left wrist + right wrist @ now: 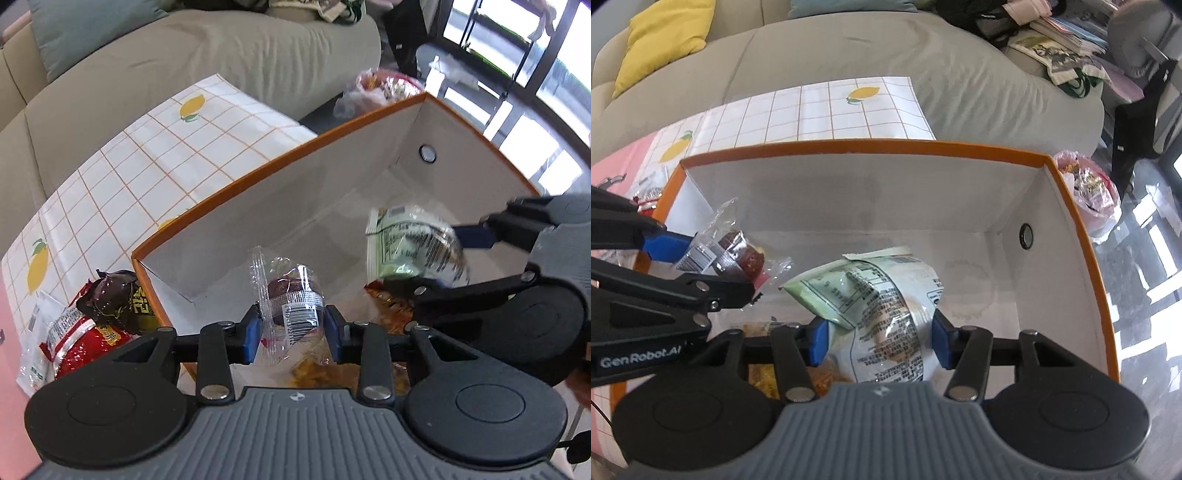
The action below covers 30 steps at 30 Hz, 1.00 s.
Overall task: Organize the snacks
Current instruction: 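Carry both held bags over the orange box and lower them inside, then open both tools to release the bags into the orange box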
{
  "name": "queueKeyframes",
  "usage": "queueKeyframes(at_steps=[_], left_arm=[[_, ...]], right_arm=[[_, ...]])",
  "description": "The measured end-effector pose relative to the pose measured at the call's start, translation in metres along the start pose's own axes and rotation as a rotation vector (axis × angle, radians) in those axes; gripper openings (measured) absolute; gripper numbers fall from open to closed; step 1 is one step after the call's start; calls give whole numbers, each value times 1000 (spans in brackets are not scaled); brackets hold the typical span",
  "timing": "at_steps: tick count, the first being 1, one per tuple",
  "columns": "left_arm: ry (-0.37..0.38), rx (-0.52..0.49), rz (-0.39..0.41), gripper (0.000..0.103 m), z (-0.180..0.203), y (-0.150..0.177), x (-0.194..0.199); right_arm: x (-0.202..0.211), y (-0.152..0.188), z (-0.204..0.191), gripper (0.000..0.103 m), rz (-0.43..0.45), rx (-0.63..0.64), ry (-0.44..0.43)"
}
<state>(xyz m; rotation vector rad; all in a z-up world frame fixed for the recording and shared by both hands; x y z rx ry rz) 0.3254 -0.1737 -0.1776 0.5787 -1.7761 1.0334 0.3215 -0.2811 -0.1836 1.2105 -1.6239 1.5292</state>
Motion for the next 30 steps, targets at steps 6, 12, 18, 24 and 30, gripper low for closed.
queueKeyframes(at_steps=[6,12,18,24,30], left_arm=[[-32,-3,-36,42,-5,4,-7],[-39,20,-18,59,-14,4,2],[3,54,26,68,-26,-1,28],[35,101,57,70,-38,-1,47],[43,141,69,70,-44,6,55]], right_arm=[[-5,-3,-1,55,-2,30,16],[-7,-7,-3,55,3,33,16],[-6,-16,-7,55,26,29,0],[-16,-18,-21,55,5,40,-35],[-23,-15,-31,59,-26,44,-51]])
Point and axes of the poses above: each gripper's, at about its wrist camera, not at the fingertips, and x roughly against the way its jaws point, z to its right, y to its underside, the point moved 8 cm from there along -x, roughly the way its jaws point, and after that the axes turned 12 degrees about -y, right-handed, at the moved point
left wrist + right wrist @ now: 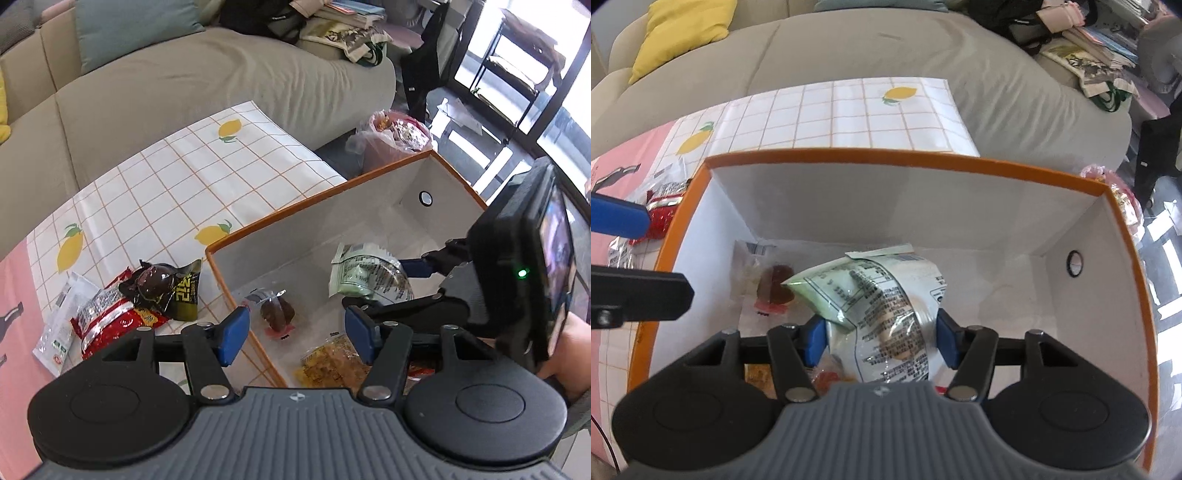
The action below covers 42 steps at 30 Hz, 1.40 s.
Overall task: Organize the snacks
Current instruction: 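Open both tools to release the bags into the orange box, then withdraw both tools from the box back toward the remaining snacks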
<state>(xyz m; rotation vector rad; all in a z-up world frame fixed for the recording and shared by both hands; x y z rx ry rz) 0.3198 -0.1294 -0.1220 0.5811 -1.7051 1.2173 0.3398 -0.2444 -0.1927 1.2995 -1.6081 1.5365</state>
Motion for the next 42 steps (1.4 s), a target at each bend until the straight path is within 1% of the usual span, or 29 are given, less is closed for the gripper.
queueKeyframes(at_steps=[2,4,5,7,8,9,11,12,14,18,22,27,31,34,35,38,41,42], left_arm=[[1,12,2,70,-2,3,3],[0,19,6,70,-5,6,6],[-2,22,8,70,-6,7,8],[-7,29,16,70,-9,9,13],[-8,33,19,70,-11,11,16],[-8,38,22,70,-12,12,19],[-6,50,27,70,-16,16,24],[-4,55,29,70,-18,17,27],[-4,64,34,70,-21,22,33],[-27,67,46,70,-29,32,46],[-51,82,69,70,-38,42,59],[-85,124,96,70,-60,61,73],[-112,161,115,70,-78,82,81],[-117,178,118,70,-91,101,84],[-116,176,116,70,-93,106,84],[-126,166,97,70,-100,124,82],[-123,161,76,70,-103,142,80],[-122,164,64,70,-105,148,79]], right_arm=[[0,1,-3,59,-6,9,0],[2,2,-3,62,-7,13,8],[4,2,-3,66,-4,13,15],[9,1,-3,70,5,20,28],[13,1,-3,74,10,24,38],[16,1,-3,77,16,26,44],[22,1,-4,78,22,28,56],[25,2,-4,82,24,29,62],[33,3,-7,87,35,29,76],[50,5,-16,88,51,43,103],[73,7,-32,88,104,48,113],[106,9,-60,88,221,26,78],[125,14,-89,87,319,27,40],[131,23,-112,85,367,52,32],[132,26,-120,83,379,59,29],[132,36,-143,81,404,91,16],[129,48,-165,75,425,144,22],[127,52,-171,74,427,161,22]])
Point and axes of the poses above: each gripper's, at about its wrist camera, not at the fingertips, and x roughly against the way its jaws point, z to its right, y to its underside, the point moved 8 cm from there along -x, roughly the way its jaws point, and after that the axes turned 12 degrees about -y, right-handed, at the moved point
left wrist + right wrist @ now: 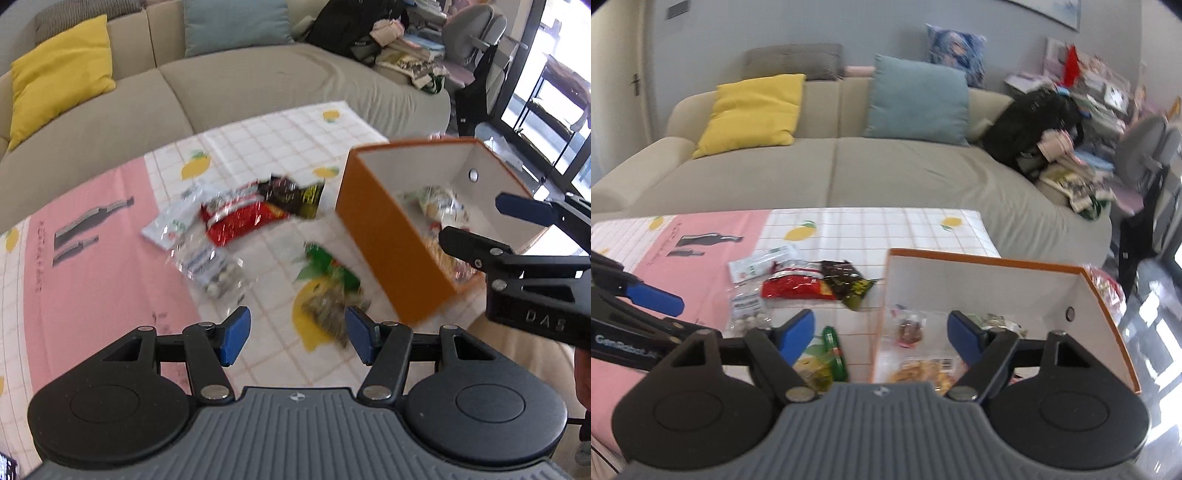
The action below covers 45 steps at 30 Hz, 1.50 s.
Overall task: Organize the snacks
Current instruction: 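Withdraw both tools from the box back toward the remaining snacks, then grasp the clear yogurt hawthorn ball bag with the left tool while the right tool grasps the clear nut bag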
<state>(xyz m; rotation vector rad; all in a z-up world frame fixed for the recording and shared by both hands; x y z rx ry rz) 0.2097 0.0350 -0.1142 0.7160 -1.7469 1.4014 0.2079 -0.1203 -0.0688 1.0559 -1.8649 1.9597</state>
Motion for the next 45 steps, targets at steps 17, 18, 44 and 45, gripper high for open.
queueKeyframes(at_steps=[17,18,44,45], left_arm=[[-18,143,-94,61,-47,49,-42],[-23,148,-99,61,-49,51,-46],[-26,307,-84,58,-61,21,-149],[-24,309,-85,58,-60,19,-151]], right_arm=[[-74,56,-79,65,-143,253,-63],[-83,59,-79,65,-163,259,-52],[-156,72,-55,24,-279,71,-149],[-156,72,-56,24,-277,71,-154]])
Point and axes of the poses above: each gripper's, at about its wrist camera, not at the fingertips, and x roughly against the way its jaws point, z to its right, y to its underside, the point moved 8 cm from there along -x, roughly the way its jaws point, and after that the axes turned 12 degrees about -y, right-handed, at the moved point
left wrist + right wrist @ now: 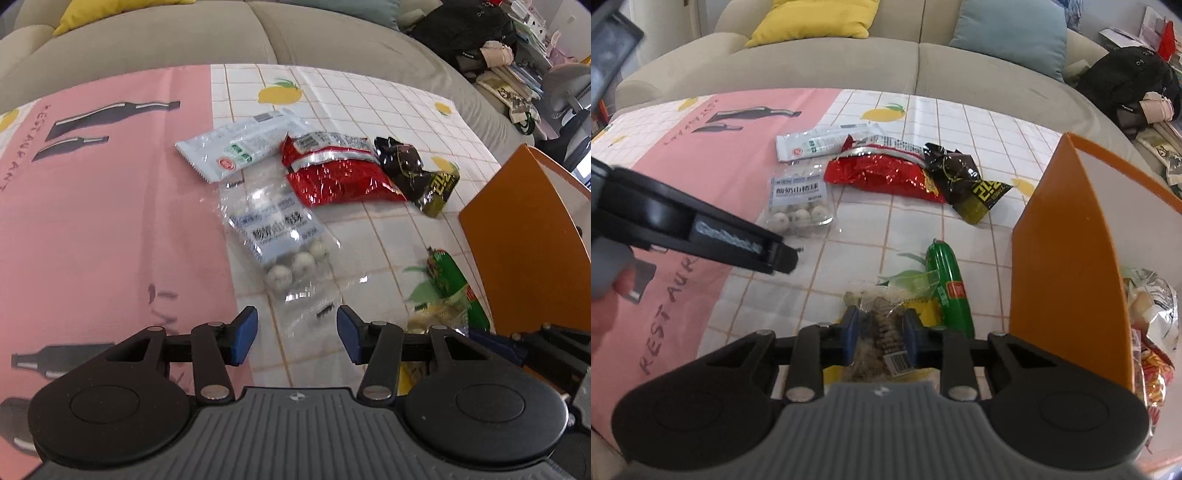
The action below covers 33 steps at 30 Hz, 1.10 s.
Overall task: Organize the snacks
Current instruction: 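Grasp the clear yogurt hawthorn ball bag with the left tool while the right tool grasps the clear nut bag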
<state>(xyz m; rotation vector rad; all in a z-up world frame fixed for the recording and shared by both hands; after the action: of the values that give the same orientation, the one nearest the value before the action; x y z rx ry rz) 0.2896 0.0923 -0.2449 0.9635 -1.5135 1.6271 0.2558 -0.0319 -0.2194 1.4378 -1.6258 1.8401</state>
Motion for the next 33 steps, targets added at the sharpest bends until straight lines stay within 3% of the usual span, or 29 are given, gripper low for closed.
queueKeyframes(at_steps=[1,4,10,16,20,24,28,30,31,32,33], left_arm=[[3,8,4,54,0,-2,-1],[-3,7,9,31,0,-4,-2],[28,45,-54,10,-7,1,0],[57,32,-146,7,-22,19,11],[34,-81,-250,7,-34,36,22],[-28,-166,-300,8,-49,46,30],[-97,-104,-285,25,-66,48,34],[-93,-67,-249,47,-68,44,39],[-79,-32,-227,65,-68,42,42],[-68,-1,-204,75,-67,40,44],[-63,32,-178,77,-67,38,46]], right_arm=[[0,0,0,24,3,-1,-6],[-1,1,-1,25,9,-2,-9],[-3,1,0,30,10,-2,-6],[-2,2,1,30,11,-14,-10],[0,3,1,30,9,-21,-14],[0,5,-1,30,6,-27,-20],[1,6,-3,31,4,-26,-21],[1,6,-4,31,5,-20,-16],[2,6,-4,31,7,-19,-14],[2,7,-5,38,11,-19,-13],[3,6,-5,46,13,-22,-13]])
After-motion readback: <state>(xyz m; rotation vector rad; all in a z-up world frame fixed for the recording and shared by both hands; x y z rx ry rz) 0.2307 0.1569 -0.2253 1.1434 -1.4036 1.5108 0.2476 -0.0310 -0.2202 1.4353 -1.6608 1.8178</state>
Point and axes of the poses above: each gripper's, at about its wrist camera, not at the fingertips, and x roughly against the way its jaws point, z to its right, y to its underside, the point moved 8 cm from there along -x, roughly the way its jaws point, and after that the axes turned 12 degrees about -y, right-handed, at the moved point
